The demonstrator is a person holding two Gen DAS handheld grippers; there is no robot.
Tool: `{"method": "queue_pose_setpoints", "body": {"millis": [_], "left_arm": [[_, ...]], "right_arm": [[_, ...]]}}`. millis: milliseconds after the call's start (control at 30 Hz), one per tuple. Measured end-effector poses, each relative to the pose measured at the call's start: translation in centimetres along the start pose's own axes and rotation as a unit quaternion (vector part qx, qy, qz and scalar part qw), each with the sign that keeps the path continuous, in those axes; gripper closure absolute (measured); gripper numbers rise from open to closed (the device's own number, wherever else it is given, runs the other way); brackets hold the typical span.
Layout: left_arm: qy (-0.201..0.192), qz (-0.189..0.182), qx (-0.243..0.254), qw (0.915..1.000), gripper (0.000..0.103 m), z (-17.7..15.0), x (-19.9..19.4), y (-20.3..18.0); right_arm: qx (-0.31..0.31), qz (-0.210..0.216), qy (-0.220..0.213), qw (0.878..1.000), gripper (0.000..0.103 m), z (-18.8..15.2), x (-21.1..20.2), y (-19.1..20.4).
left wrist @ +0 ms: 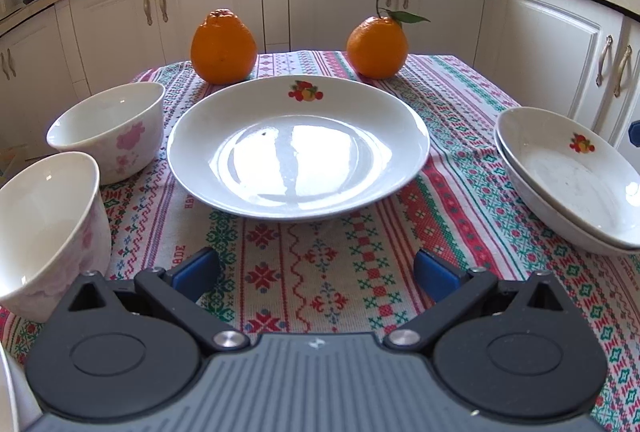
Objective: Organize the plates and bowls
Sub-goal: 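Move the right tool to the fruit-motif white plate in the table center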
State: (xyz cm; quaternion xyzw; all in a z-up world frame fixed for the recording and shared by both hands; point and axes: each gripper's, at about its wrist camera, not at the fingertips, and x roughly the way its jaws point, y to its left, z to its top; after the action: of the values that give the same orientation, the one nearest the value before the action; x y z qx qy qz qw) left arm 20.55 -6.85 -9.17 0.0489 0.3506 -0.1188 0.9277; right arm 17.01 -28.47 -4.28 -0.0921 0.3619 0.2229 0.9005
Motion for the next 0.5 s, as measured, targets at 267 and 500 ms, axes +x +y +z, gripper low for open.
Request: {"method": "queue_pose_setpoints", "body": {"millis": [267, 500], "left_arm": [[0.012, -0.001, 0.000, 0.9999, 0.000, 0.7, 0.5, 0.1], [0.008, 0.001, -0.017, 0.9998, 0.001, 0.8, 0.4, 0.4]], "right_arm": [[-0.026, 0.020, 0.008, 0.999, 0.000, 2.2, 2.8, 0.3], [-0.054, 0.024, 0.022, 0.998, 0.000, 4.4, 5.8, 0.3]]}}
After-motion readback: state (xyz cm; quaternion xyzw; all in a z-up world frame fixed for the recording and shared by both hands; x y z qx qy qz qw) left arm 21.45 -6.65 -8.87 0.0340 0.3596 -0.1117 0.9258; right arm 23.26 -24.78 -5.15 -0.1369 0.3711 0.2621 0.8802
